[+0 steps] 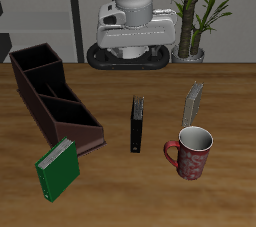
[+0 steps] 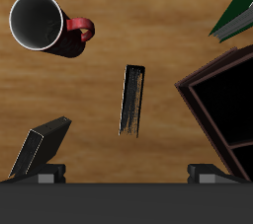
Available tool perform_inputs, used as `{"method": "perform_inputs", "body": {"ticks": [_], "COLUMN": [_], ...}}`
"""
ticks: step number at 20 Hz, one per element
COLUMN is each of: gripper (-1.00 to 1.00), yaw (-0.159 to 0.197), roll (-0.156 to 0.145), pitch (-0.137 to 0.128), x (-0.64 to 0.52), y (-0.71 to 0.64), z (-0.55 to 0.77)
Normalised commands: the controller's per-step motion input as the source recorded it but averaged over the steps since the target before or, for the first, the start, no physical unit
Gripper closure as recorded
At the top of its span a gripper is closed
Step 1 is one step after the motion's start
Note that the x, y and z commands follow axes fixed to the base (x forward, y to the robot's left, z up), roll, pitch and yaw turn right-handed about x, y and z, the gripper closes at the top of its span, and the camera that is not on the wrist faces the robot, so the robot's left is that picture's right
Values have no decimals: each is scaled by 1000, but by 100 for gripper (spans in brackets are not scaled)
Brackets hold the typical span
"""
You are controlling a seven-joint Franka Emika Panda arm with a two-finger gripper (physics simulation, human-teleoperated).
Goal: Place the green book into the right desk caddy's right compartment
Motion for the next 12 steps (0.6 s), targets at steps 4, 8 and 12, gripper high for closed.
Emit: {"method": "perform_inputs", "body": {"ticks": [4,8,12], "gripper": [-100,-100,-100], "yaw": [46,-37,-34], "roll": [35,-16,-46], "pitch": [2,-76,-34], "x": [371,395,477], "y": [-429,-610,-758], "z": [171,290,248]}}
